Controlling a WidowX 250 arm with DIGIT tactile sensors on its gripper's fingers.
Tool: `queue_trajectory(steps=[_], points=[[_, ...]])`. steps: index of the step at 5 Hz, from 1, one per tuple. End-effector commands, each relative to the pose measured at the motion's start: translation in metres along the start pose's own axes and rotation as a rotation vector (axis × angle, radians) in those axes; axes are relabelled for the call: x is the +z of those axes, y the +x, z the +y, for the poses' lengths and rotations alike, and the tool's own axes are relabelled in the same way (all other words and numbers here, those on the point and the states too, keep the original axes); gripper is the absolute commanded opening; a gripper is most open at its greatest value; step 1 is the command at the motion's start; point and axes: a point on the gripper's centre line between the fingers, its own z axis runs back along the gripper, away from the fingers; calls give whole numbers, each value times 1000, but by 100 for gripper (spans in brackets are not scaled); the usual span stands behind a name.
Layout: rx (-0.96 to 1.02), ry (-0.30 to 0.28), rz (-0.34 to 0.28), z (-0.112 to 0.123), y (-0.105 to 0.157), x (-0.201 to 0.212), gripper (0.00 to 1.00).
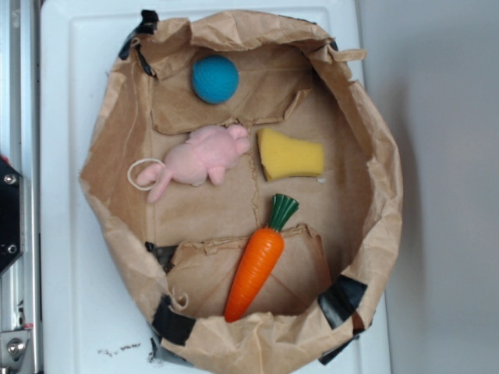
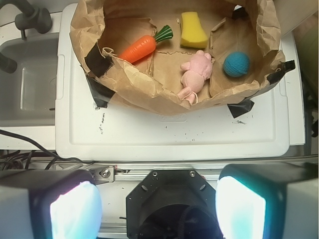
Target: Grab the carrot.
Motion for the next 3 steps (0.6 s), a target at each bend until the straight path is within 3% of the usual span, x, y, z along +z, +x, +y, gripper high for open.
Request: queue_trajectory(steps=[1,2,3], points=[[0,0,0,0,0,0,100],[112,-25,-3,-7,2,-3,100],[215,1,-22,-8,10,-13,100]])
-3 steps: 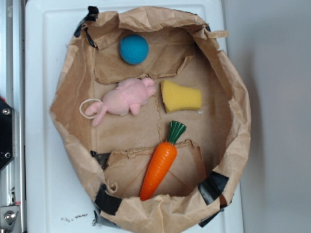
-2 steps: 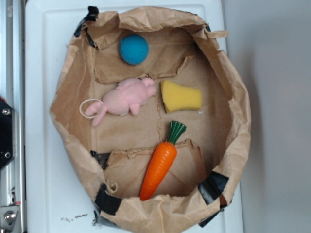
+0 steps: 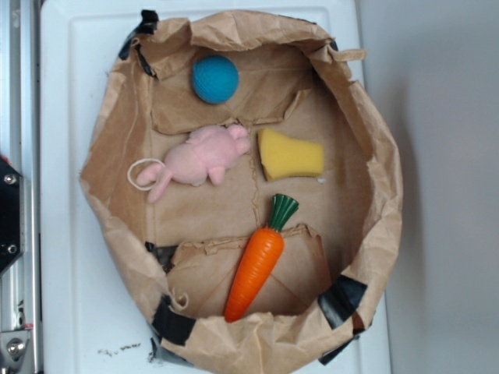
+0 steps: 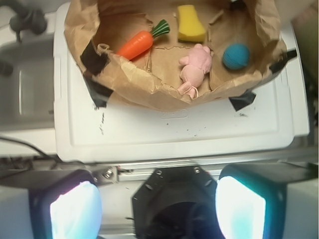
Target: Grab the carrot.
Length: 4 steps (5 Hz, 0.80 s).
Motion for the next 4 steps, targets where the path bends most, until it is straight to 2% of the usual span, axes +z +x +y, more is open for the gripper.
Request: queue_trajectory(steps=[1,3,4], points=[[187,40,-81,-4,23,-20,100],[255,21,-42,-5,33,-36,100],[280,-23,16,-6,48,-37,100]])
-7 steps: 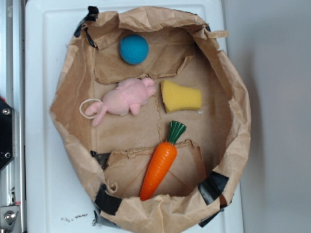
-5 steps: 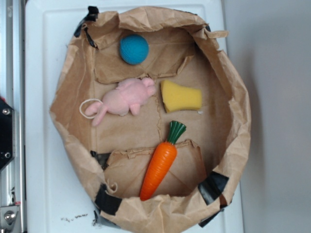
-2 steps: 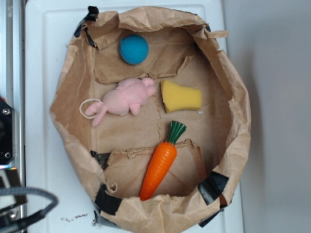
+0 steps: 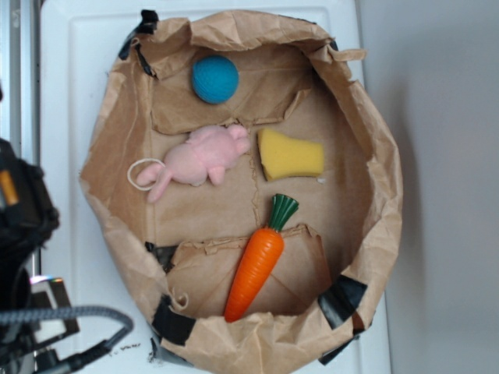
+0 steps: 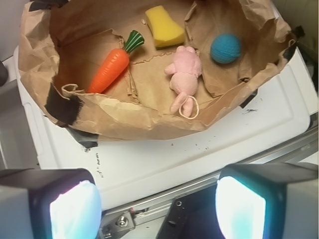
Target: Grab the carrot.
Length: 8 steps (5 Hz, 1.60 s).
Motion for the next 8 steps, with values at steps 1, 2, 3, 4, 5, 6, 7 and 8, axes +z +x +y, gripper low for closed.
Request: queue_trajectory(steps=[1,2,3,4,5,6,7,8], points=[[49,-39,42,-3,18,2,100],[49,-39,42,-3,18,2,100],[49,-39,42,-3,18,2,100],[49,-39,42,-3,18,2,100],[141,0,42,-28,45,-23,100],[196,21,25,-47,68,-46,100],[275,23,-21,-52,91,-78,100],[348,-83,-133,-49,130,-103,100]])
